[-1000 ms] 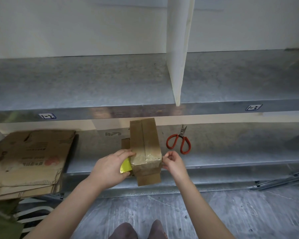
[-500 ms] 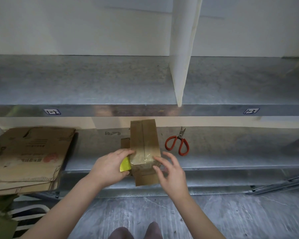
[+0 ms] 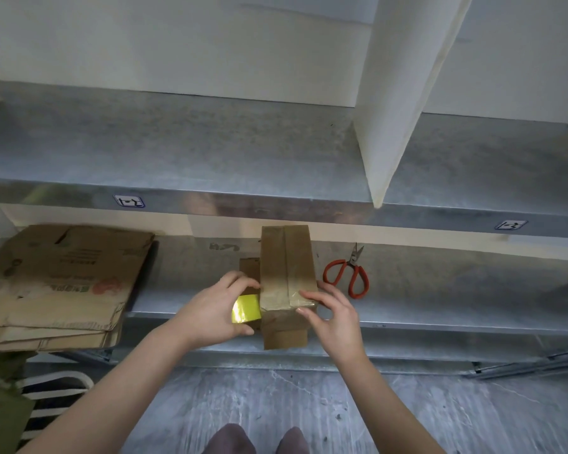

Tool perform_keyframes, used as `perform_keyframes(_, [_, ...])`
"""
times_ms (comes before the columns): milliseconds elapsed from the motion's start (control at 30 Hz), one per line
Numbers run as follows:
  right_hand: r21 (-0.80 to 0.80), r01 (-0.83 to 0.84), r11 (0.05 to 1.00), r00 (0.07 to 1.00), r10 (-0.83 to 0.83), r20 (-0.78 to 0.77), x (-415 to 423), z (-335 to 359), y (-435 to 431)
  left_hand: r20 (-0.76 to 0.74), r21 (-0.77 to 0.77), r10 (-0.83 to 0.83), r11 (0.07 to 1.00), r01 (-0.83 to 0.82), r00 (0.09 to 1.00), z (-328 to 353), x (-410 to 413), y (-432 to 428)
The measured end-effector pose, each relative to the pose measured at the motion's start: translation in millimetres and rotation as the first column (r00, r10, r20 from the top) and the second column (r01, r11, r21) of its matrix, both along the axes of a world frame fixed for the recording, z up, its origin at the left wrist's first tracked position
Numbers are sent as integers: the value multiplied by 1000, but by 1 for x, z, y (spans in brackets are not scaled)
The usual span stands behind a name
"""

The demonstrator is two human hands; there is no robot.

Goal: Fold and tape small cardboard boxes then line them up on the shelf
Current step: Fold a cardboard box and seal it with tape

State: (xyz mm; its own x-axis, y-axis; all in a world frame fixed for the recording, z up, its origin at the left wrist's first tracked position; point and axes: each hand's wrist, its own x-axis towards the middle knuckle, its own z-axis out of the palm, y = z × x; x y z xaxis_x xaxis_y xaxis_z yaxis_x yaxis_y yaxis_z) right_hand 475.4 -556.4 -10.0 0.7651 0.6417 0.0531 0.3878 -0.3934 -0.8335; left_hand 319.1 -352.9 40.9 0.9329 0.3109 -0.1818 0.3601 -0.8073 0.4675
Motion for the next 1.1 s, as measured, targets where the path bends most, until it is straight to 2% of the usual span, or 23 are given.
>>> perform_keyframes(167, [17, 21, 1000, 998, -20, -67, 1, -7, 2, -9, -218, 50, 975, -51, 999, -2, -20, 20])
perform_keyframes(267, [15, 33, 999, 996, -32, -78, 1, -9, 3, 32, -232, 67, 971, -57, 997, 2, -22, 20])
perform_keyframes(300, [11, 39, 999, 996, -37, -83, 1, -9, 4, 28, -173, 47, 984, -41, 999, 2, -22, 21])
perform_keyframes(367, [5, 45, 999, 995, -44, -90, -1, -9, 5, -24, 50, -5, 999, 6, 1000, 3, -21, 25])
perform_keyframes(433, [1, 43, 999, 996, -42, -84, -1, -8, 6, -103, 222, -3, 975, 26, 995, 3, -18, 28])
perform_keyframes(667, [-33, 27, 999, 999, -27, -26, -4, -1, 7, -247, 490, 33, 867, 96, 968, -7, -14, 24])
perform_keyframes(733, [-34, 21, 999, 1000, -21, -15, -4, 0, 7, -252, 459, 41, 884, 82, 967, -11, -16, 26])
perform_keyframes(833, [-32, 29, 999, 1000, -29, -8, -4, 0, 7, -161, 179, 48, 984, -18, 986, -10, -21, 32])
perform_keyframes(900, [-57, 19, 998, 1000, -18, 24, -5, 2, 6, -115, 19, 57, 998, -55, 992, -6, -22, 35])
perform_keyframes(967, [-114, -6, 994, 994, 18, 103, -7, 4, 5, -108, -6, 45, 999, -46, 993, -3, -22, 35])
perform_keyframes(1100, [-250, 21, 968, 930, 73, 360, -16, 4, 0, -121, 81, 15, 997, -6, 993, -2, -20, 32])
